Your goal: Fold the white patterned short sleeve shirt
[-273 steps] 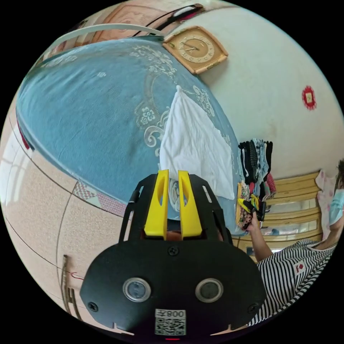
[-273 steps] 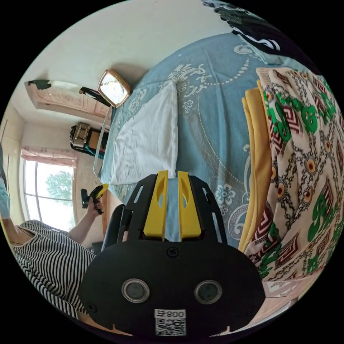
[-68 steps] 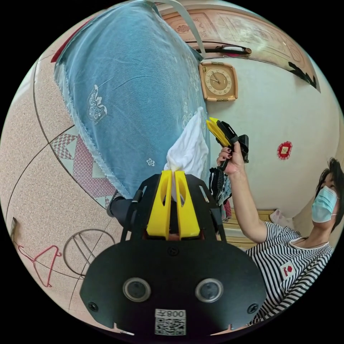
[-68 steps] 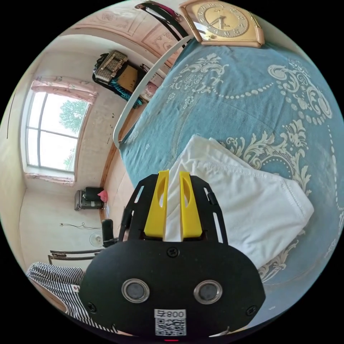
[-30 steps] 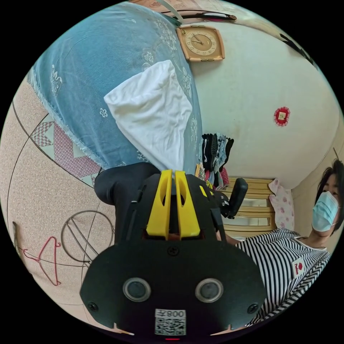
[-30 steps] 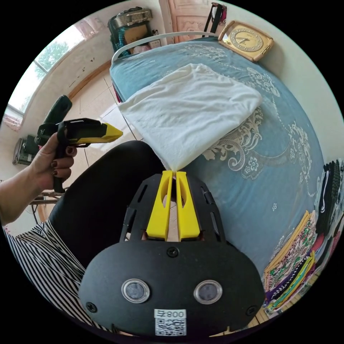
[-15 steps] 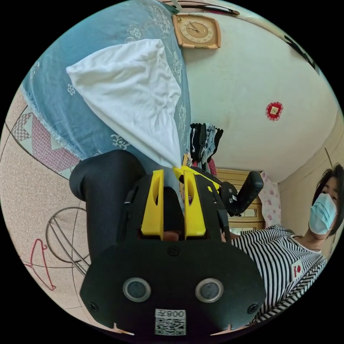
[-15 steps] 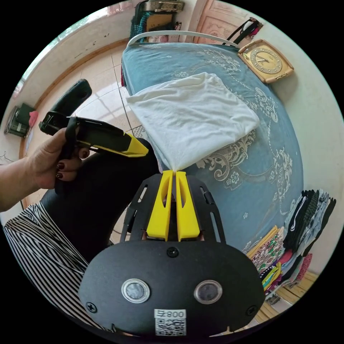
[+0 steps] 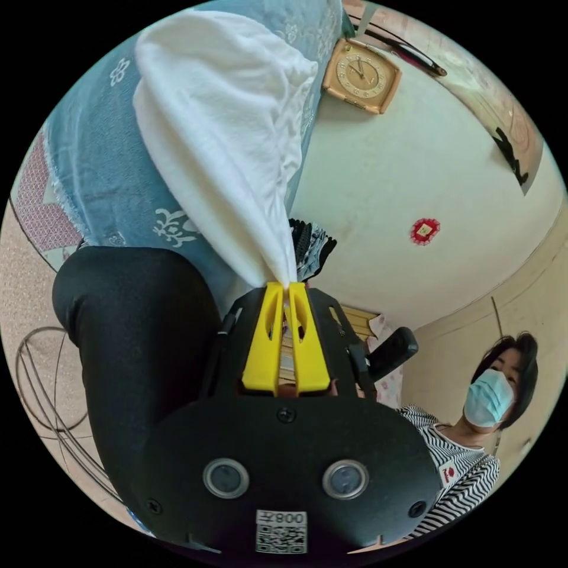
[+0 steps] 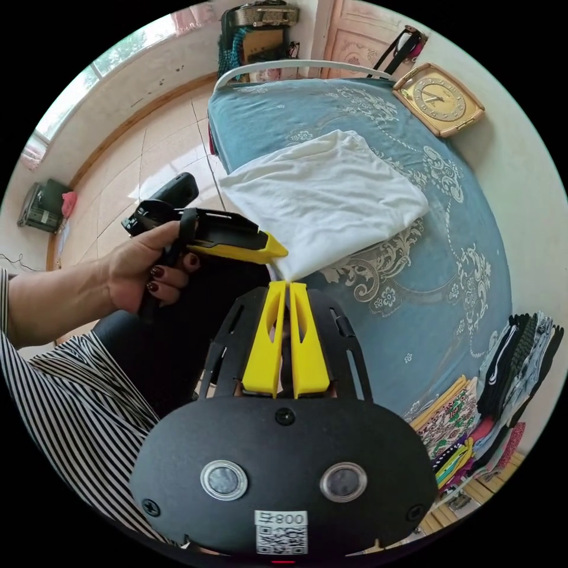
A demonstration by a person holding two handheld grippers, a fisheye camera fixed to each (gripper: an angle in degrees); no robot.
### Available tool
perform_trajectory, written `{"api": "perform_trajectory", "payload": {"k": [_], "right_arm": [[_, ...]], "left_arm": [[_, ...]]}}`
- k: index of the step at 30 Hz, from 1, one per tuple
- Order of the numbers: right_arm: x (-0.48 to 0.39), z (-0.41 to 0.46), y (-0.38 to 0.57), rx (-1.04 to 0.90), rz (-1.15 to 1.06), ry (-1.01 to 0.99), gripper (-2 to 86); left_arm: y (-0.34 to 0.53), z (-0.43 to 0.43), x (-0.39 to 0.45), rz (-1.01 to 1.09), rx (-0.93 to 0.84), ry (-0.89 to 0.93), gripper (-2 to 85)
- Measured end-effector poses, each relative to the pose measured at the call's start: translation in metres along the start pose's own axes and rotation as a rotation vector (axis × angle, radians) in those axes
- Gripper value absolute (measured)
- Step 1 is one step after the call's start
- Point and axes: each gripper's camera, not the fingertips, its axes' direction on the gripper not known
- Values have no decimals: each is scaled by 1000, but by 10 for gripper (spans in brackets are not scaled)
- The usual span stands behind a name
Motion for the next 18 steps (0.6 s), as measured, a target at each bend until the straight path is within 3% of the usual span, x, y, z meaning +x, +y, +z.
{"api": "perform_trajectory", "payload": {"k": [7,9,14,18], "right_arm": [[57,60,50,32,182,-198,20],[83,87,67,45,272,-341,39],[156,203,116,150,621,-966,96],[169,269,140,195,733,-1159,103]], "left_arm": [[-1,-3,-4,-47,55,111,16],[-2,-3,-6,-58,58,124,15],[-2,-5,-10,-85,60,140,15],[-5,-7,-8,-88,60,138,15]]}}
